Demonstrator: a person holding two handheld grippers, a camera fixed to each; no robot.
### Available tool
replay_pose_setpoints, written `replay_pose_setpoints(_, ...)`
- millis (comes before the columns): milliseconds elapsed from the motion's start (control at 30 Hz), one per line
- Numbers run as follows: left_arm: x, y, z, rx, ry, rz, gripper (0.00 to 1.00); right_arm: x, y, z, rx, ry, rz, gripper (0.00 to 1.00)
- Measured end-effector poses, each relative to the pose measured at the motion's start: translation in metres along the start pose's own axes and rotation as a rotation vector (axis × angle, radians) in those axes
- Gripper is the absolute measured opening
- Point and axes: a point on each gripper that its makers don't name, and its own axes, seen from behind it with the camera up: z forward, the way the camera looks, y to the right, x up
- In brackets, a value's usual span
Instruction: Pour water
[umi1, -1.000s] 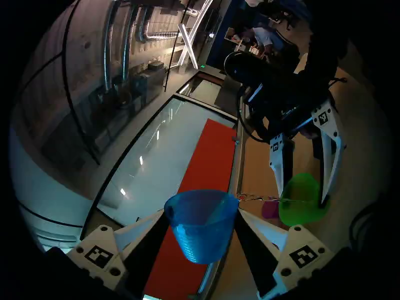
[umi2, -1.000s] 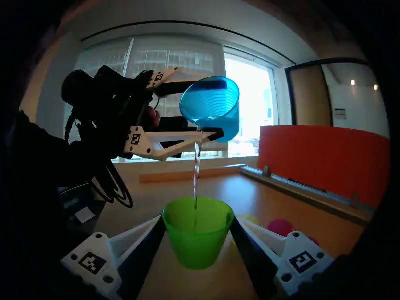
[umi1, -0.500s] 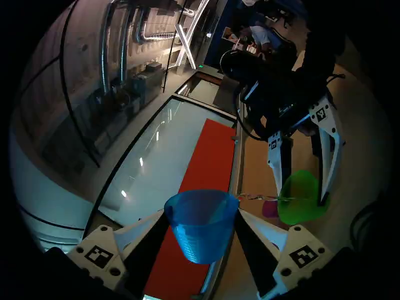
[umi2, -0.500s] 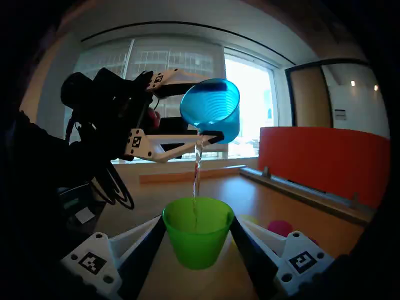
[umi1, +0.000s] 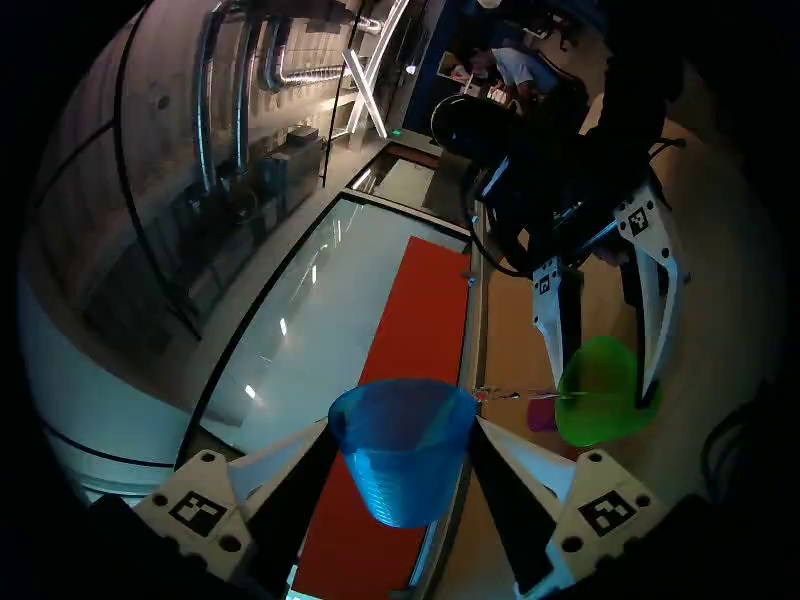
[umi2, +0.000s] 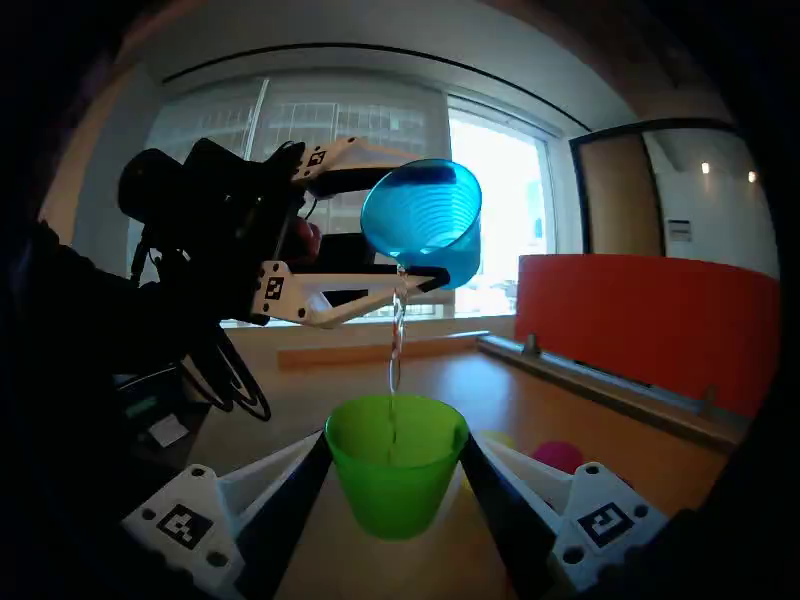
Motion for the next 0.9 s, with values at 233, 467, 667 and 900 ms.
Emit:
replay_pose_setpoints(233, -0.0003, 0.0007, 0.0009, -0.003, -0.004, 0.014, 0.86, -0.0002, 0.0012, -0.0004, -0.001, 0.003, 0.001, 0.91)
replay_pose_setpoints(467, 0.0026, -0.0026, 0.0012, -0.001, -0.003, 0.032, 0.86, -0.0002, 0.0011, -0.0016, -0.001, 0.006, -0.001, 0.91)
replay_pose_setpoints(667, 0.0029, -0.0018, 0.0014, 0.001, -0.002, 0.041, 0.86, -0.0008, 0.0012, -0.0023, -0.002, 0.005, -0.002, 0.91)
replay_pose_setpoints(900, 0.0016, -0.0055, 0.0011, 0.004, -0.005, 0.063, 0.86, -0.0011, 0.0010, -0.0021, -0.002, 0.005, -0.003, 0.91)
